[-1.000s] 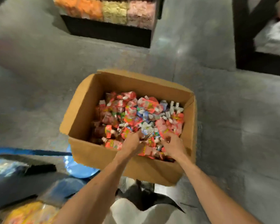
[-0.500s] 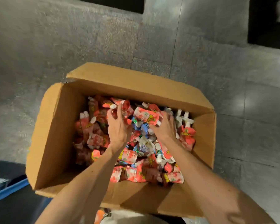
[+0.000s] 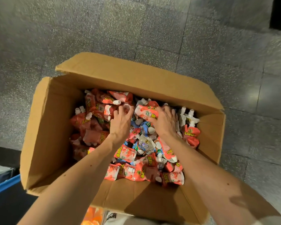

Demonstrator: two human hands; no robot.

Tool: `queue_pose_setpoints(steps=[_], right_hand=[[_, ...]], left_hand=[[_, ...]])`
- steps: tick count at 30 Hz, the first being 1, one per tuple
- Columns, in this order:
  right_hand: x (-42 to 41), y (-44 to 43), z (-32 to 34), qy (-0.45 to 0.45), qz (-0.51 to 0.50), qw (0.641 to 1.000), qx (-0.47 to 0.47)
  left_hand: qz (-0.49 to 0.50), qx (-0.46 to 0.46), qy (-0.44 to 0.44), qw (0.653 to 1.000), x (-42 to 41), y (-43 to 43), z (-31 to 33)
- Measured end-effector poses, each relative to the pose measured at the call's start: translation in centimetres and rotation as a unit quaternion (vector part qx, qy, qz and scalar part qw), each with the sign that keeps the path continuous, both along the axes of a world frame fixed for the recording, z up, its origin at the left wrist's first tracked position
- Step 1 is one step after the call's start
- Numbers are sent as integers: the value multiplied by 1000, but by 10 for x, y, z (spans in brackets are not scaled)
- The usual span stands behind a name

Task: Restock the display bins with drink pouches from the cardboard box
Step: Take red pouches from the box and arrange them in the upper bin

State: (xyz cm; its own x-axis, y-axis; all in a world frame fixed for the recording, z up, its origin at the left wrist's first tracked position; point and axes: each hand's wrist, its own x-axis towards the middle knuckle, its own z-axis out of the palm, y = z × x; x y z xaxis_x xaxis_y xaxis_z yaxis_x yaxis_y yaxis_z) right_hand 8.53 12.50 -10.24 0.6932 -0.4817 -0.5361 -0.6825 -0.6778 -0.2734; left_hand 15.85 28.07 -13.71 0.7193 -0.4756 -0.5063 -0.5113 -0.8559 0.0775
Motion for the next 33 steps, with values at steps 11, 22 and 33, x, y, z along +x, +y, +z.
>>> queue_pose_setpoints(steps=[11, 22, 33], right_hand=[[20, 7, -2, -11, 139, 989, 47], [-15, 24, 34, -121, 8, 982, 142], [-55, 37, 159, -165, -197, 864, 433]], left_hand=[[66, -119, -31, 990, 10, 22, 13], [208, -359, -21, 910, -10, 62, 77], [495, -623, -62, 603, -96, 72, 224]])
